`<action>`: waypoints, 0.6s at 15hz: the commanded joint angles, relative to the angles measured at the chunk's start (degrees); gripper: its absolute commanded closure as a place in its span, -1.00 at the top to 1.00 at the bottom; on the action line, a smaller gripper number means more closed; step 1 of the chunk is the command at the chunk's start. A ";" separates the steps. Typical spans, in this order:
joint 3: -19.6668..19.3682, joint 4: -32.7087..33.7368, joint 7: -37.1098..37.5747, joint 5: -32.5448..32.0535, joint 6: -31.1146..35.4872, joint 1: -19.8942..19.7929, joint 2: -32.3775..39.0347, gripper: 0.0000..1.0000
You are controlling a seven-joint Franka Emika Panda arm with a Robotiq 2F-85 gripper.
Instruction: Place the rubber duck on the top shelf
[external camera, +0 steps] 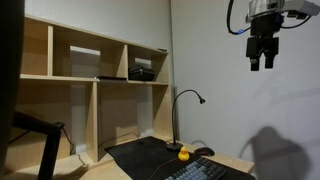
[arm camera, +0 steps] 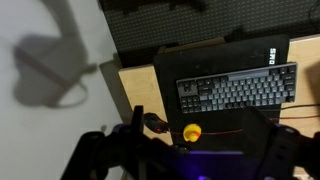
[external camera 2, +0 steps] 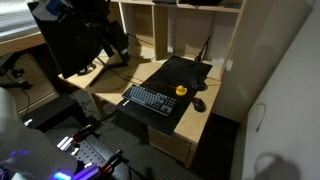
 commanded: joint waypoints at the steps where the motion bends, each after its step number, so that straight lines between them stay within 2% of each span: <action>1: 1.68 -0.70 4.32 -0.89 3.22 -0.14 2.23 1.00; 2: 3.47 -1.51 11.21 -0.45 8.65 -1.41 5.56 1.00; 4: 5.25 -1.17 19.70 1.52 13.60 -1.70 12.01 1.00; 5: -0.13 -6.36 17.23 -1.06 16.73 -5.02 8.59 1.00; 6: 0.53 -6.36 20.55 -1.75 18.80 -6.11 11.87 1.00; 8: -1.31 -6.92 23.28 -2.37 23.70 -9.80 18.00 1.00; 9: 0.69 -6.33 20.99 -0.72 19.61 -7.29 13.28 1.00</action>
